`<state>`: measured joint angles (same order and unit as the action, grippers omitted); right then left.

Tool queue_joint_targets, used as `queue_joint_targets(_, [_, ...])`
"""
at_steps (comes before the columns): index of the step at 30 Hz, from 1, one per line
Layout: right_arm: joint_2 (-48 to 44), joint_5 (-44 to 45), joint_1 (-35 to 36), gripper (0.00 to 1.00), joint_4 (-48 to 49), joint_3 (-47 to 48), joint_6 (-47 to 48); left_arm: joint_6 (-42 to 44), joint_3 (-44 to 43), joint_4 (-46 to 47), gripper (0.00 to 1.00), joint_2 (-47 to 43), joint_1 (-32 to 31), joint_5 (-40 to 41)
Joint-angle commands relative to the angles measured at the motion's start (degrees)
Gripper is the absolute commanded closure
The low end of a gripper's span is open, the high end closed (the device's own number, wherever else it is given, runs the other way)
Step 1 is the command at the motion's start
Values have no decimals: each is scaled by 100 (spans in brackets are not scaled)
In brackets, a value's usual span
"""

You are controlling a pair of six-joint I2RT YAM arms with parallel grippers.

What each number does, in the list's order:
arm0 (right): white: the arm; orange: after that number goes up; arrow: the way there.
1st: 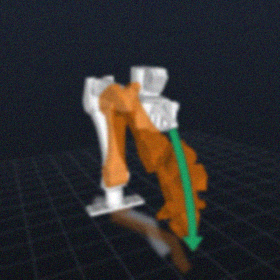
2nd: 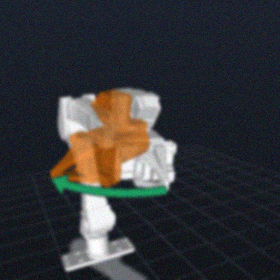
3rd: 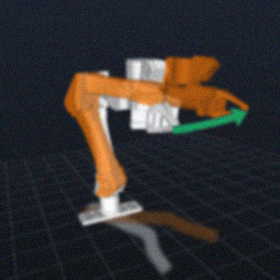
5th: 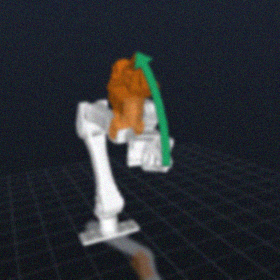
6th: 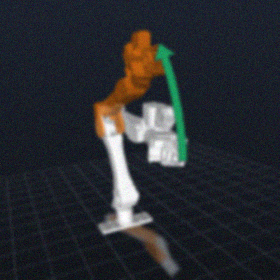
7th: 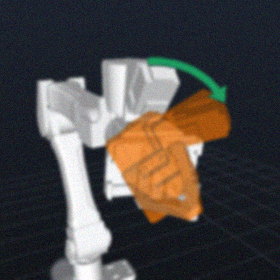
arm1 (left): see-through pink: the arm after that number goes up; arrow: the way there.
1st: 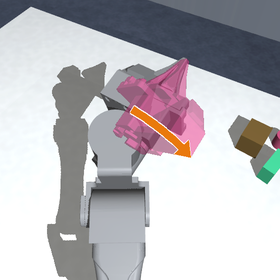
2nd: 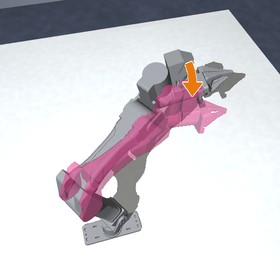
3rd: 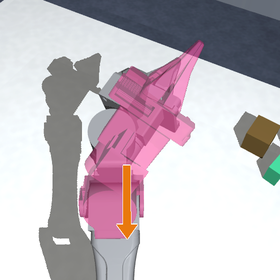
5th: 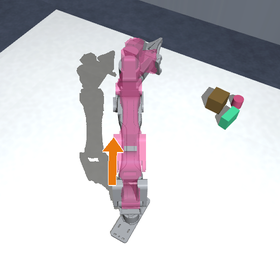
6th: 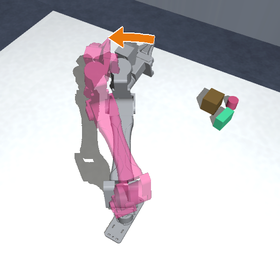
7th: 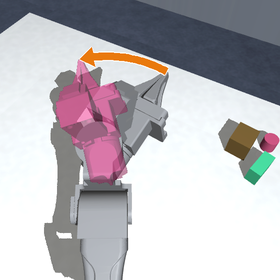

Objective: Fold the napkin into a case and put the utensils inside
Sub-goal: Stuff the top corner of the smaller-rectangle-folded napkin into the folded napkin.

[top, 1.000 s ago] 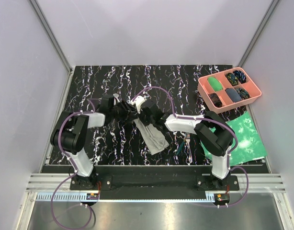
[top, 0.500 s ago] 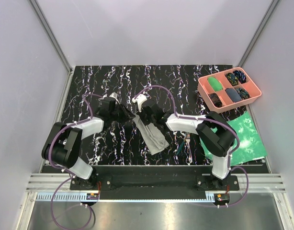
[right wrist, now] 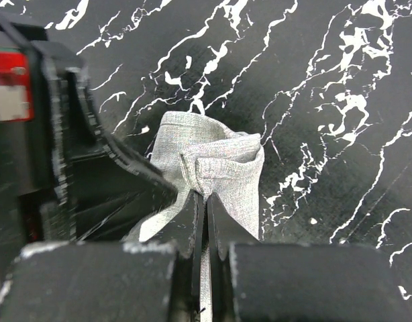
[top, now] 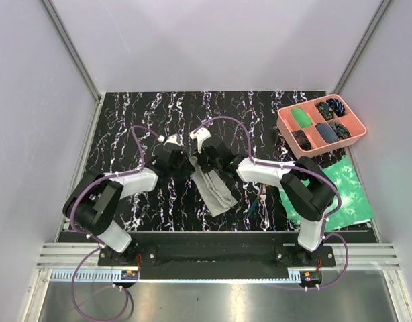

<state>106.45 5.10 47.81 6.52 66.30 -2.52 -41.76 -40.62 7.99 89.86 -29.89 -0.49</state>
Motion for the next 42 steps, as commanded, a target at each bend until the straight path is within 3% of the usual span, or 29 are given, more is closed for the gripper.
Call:
queue_joint_targets(1, [-230, -150, -26, 100, 130, -30, -125, 229, -323, -166, 74, 119, -96, 761])
queue_joint_targets(8, [-204, -229, -35, 100, 139, -65, -160, 335, -385, -254, 66, 154, -254, 1086])
queue_joint_targets(13, [-195, -273, -44, 100, 139, -74, -204, 361, -543, -280, 65, 320, -360, 1156])
queue_joint_targets(23, [-222, -378, -44, 100, -274, 32, -108, 309, -684, -430, 90, 330, -369, 1315])
queue_joint_targets(30, [-239, -695, -44, 100, -625, 119, -20, 256, -587, -456, 97, 57, -351, 1271])
queue_joint_targets(32, [-195, -765, -44, 100, -800, 155, 33, 212, -579, -439, 96, 66, -342, 1148])
queue_joint_targets(34, [-195, -757, -35, 100, -890, 199, 24, 159, -614, -491, 81, 84, -325, 1043])
queue_joint_targets(37, [-204, -748, -61, 100, -925, 208, -64, 168, -596, -517, 71, -4, -325, 1077])
queue_joint_targets(42, [-195, -730, -79, 100, -951, 216, -134, 264, -693, -684, 67, -101, -316, 1201])
